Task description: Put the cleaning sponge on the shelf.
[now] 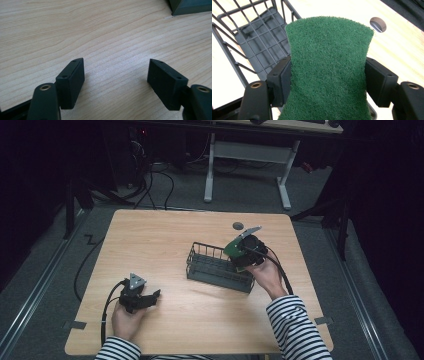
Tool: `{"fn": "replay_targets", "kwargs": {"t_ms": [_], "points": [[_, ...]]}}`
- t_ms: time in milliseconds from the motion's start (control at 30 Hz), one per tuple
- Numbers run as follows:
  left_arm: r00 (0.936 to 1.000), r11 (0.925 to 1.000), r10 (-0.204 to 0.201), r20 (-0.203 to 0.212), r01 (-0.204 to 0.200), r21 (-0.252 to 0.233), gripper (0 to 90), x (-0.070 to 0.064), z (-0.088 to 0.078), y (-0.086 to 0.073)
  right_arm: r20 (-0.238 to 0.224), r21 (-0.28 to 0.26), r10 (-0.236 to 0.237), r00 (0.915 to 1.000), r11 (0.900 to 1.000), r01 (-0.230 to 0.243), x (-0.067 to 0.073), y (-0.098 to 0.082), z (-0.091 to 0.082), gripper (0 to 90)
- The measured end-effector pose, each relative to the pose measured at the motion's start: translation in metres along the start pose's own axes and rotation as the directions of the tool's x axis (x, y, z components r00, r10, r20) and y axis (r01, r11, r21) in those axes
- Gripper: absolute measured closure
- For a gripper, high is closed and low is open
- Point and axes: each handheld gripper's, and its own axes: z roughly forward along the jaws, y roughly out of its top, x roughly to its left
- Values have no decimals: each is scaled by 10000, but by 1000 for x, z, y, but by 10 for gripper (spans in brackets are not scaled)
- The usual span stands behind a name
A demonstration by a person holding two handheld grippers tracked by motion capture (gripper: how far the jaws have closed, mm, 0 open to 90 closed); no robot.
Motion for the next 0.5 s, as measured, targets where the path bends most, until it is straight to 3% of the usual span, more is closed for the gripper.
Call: {"fn": "replay_targets", "kwargs": {"t_ms": [500], "points": [[10000, 10000, 49, -36, -49, 17, 303, 0, 0, 0, 259, 68, -338, 9991, 9994, 336, 10, -7, 4, 300]]}}
